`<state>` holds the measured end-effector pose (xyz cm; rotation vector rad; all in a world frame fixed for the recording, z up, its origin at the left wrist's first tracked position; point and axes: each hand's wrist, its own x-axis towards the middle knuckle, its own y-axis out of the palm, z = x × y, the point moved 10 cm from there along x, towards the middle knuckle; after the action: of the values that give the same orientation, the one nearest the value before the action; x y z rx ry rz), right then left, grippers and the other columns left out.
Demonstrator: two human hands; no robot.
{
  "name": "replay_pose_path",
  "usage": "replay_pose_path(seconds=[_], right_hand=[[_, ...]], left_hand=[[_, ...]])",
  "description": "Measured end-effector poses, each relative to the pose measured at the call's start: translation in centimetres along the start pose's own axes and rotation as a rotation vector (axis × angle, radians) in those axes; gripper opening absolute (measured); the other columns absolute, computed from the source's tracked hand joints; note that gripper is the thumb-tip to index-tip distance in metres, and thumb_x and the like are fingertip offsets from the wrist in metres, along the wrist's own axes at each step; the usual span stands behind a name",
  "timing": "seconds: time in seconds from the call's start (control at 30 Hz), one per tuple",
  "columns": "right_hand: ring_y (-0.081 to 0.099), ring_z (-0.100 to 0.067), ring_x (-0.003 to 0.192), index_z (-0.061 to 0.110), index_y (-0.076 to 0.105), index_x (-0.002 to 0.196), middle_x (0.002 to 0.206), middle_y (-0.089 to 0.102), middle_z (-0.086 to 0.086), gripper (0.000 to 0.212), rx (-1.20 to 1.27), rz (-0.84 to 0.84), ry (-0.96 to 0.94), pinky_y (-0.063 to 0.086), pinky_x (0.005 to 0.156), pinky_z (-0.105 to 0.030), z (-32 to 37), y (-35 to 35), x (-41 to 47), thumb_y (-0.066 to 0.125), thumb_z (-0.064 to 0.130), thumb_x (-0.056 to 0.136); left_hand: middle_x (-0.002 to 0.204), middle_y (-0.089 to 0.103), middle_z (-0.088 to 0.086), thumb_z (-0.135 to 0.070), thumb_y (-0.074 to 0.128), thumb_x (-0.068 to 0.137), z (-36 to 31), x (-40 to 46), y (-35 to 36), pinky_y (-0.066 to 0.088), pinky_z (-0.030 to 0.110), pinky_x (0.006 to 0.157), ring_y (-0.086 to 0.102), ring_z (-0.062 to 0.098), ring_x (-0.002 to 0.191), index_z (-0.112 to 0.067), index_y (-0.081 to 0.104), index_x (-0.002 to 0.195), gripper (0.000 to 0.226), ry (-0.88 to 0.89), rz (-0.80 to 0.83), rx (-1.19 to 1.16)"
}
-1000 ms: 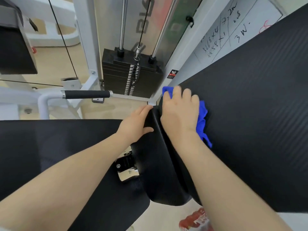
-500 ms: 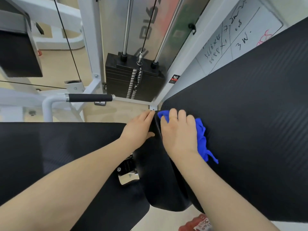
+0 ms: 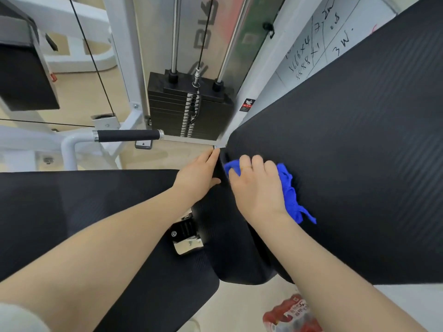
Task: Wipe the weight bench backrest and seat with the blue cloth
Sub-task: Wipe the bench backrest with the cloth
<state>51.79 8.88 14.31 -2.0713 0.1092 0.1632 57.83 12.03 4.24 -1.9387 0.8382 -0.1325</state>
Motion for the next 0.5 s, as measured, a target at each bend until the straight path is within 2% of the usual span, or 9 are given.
replay_pose_path(seconds=[0.07,0.1,0.17,0.23,0.3,0.37,0.43,0.5], right_hand=[[0.040,-0.024,0.095,0.013,0.056,0.110,0.108,0.045,-0.006,0.031,0.034,0.109,-0.110,0.024,0.073,-0.033,0.7,1.1,-0.8,0.034,0.010,0.089],[0.041,-0.025,0.097,0.015,0.057,0.111,0.108,0.045,-0.005,0.031,0.014,0.089,-0.122,0.025,0.073,-0.033,0.1,0.6,-0.7,0.036,0.011,0.089],[0.044,-0.025,0.093,0.019,0.061,0.105,0.104,0.049,-0.005,0.035,-0.012,-0.033,-0.013,0.027,0.071,-0.034,-2.8,-1.6,0.2,0.036,0.009,0.083],[0.043,-0.026,0.087,0.019,0.061,0.097,0.101,0.051,-0.006,0.026,0.012,-0.096,0.145,0.027,0.070,-0.035,-5.4,-2.7,1.2,0.043,0.009,0.082],[0.042,-0.026,0.081,0.018,0.061,0.087,0.095,0.053,-0.006,0.016,0.010,-0.115,0.199,0.025,0.066,-0.035,-5.2,-2.6,0.9,0.050,0.009,0.079],[0.046,-0.025,0.078,0.018,0.062,0.084,0.090,0.053,-0.005,0.012,0.025,-0.070,0.132,0.025,0.063,-0.034,-2.3,-1.6,-0.5,0.053,0.012,0.081],[0.046,-0.025,0.088,0.016,0.061,0.098,0.099,0.050,-0.006,0.018,0.084,0.087,-0.068,0.029,0.067,-0.035,2.4,1.8,-3.1,0.046,0.014,0.088],[0.044,-0.025,0.093,0.014,0.059,0.103,0.104,0.048,-0.007,0.021,0.082,0.174,-0.109,0.032,0.074,-0.034,2.8,3.0,-4.3,0.044,0.013,0.090]], left_hand=[[0.156,0.017,0.001,-0.030,0.057,0.089,-0.1,-0.1,0.0,0.039,0.039,0.102,0.038,0.029,0.132,-0.016,0.008,0.149,0.078,-0.007,-0.002,0.041],[0.157,0.016,0.002,-0.030,0.056,0.090,-0.1,-0.2,0.0,0.038,0.039,0.103,0.038,0.030,0.131,-0.016,0.008,0.149,0.078,-0.012,0.000,0.053],[0.157,0.013,0.003,-0.029,0.052,0.092,-0.4,-0.3,0.1,0.037,0.040,0.103,0.039,0.033,0.130,-0.015,0.006,0.149,0.075,-0.010,0.025,0.061],[0.157,0.010,0.003,-0.027,0.042,0.095,-0.5,-0.2,0.1,0.036,0.041,0.101,0.039,0.034,0.129,-0.014,0.003,0.149,0.068,-0.009,0.059,0.066],[0.158,0.008,0.004,-0.020,0.038,0.096,-0.4,0.0,0.0,0.034,0.041,0.103,0.034,0.033,0.132,-0.014,0.000,0.149,0.065,-0.015,0.107,0.094],[0.158,0.006,0.006,-0.009,0.039,0.092,-0.3,0.0,0.2,0.033,0.042,0.107,0.027,0.032,0.137,-0.014,-0.002,0.148,0.070,-0.038,0.118,0.111],[0.158,0.002,0.007,0.000,0.041,0.089,-0.3,-0.4,0.5,0.033,0.042,0.109,0.023,0.030,0.139,-0.015,-0.004,0.149,0.076,-0.081,0.096,0.080],[0.159,-0.003,0.005,0.001,0.040,0.088,-0.8,-1.3,0.8,0.032,0.042,0.110,0.021,0.028,0.141,-0.016,-0.005,0.149,0.077,-0.092,0.060,0.033]])
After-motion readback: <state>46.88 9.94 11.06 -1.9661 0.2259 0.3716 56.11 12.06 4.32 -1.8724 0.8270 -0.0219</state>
